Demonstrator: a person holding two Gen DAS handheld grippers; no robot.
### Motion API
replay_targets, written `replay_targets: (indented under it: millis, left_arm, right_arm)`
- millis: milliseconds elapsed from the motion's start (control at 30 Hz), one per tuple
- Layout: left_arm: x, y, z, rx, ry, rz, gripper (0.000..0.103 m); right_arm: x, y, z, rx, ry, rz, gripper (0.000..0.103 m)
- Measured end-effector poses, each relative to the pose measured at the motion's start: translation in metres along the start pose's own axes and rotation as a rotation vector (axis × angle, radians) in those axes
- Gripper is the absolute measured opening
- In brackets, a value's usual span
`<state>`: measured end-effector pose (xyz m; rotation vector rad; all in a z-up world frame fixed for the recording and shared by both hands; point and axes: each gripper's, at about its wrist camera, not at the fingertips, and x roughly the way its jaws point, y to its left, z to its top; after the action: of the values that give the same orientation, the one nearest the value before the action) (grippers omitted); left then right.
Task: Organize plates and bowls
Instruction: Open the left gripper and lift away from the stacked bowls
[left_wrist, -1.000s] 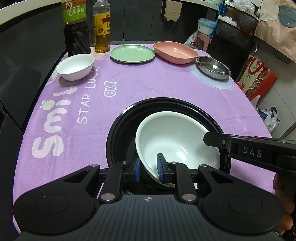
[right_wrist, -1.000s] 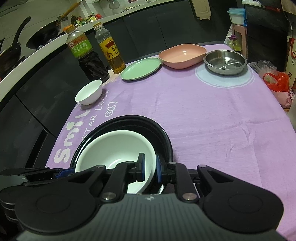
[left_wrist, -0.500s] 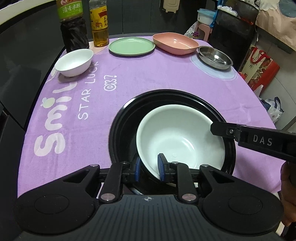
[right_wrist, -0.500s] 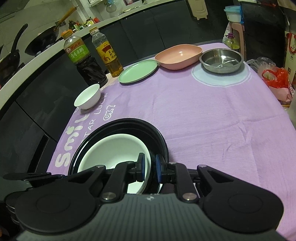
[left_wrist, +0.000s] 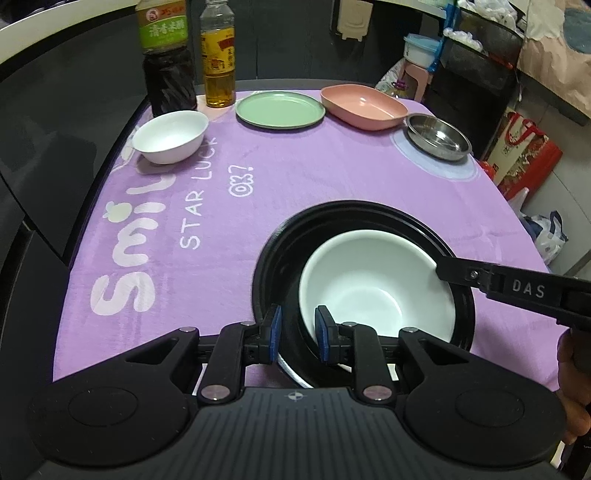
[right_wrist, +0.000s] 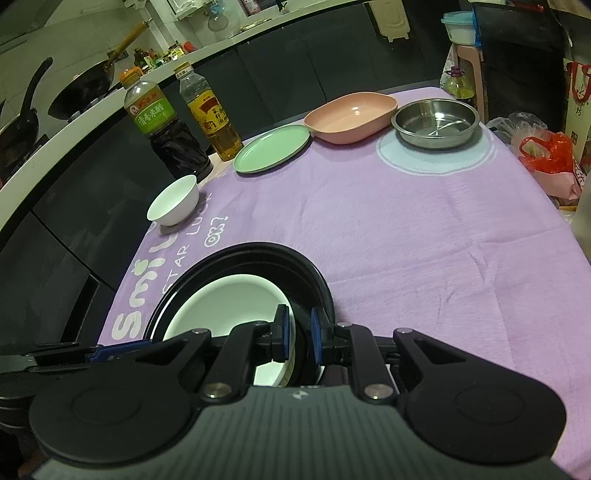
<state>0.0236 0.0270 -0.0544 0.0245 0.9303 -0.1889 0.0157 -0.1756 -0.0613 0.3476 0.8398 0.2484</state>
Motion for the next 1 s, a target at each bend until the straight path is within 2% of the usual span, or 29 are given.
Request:
replay_targets:
  millis: [233,567,1000]
  left_arm:
    - [-0.002,0.004,0.0,-0.015,-0.008,-0.017,0.018]
    - [-0.016,0.023,0.007,-0.071,-0.074,-0.009,0.019]
    - [0.004,0.063,0.027,-0.163,-0.084,0.032,0.019]
  right_arm:
    - [-0.005,-0.001,0.0,0.006,-0.012,0.0,0.005]
    - [-0.004,0.0,0.008,-0.005,-0.027,-0.026,0.005]
    - [0.013,0.014,0.036,-0.059,-0.035,-0.056,0.006]
